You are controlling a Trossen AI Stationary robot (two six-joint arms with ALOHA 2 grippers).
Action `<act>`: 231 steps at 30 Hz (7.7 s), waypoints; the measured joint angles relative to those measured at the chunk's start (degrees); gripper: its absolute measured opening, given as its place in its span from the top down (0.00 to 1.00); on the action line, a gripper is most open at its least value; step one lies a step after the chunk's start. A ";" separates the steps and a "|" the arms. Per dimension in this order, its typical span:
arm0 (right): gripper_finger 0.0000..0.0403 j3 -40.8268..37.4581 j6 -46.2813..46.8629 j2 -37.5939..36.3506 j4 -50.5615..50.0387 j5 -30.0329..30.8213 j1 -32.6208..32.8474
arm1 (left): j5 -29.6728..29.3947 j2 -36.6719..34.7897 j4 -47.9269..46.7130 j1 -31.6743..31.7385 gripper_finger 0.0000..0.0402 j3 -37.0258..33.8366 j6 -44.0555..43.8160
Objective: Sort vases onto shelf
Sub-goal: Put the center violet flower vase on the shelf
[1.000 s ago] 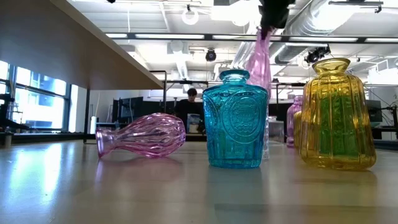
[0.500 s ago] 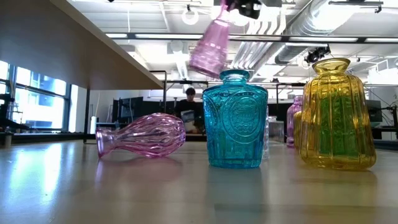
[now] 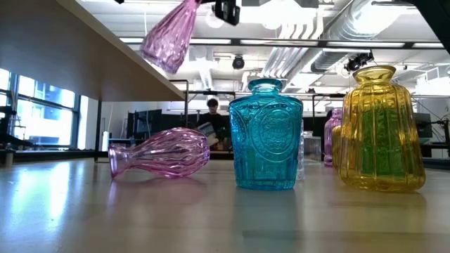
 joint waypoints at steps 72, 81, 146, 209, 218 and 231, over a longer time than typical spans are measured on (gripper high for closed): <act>1.00 3.40 -7.86 4.26 6.83 -4.44 -5.10 | 4.84 3.82 24.55 8.06 0.58 -19.85 6.35; 1.00 3.77 -5.70 8.03 12.84 -9.96 -4.97 | 5.82 3.82 23.63 7.99 0.58 -19.85 4.24; 0.90 3.38 -2.94 9.16 20.93 -7.73 -9.71 | -3.61 1.79 40.31 10.15 0.58 -19.78 2.98; 0.75 3.41 -4.45 5.50 25.99 2.88 -11.38 | -2.89 0.28 41.26 9.00 0.58 -19.74 1.93; 0.75 3.53 -5.96 -0.81 11.35 16.85 -13.10 | 0.08 0.28 44.50 5.30 0.58 -17.63 6.45; 0.98 3.43 -7.21 3.39 -3.16 20.91 -7.35 | -10.81 -9.71 35.24 0.91 0.58 -13.73 1.91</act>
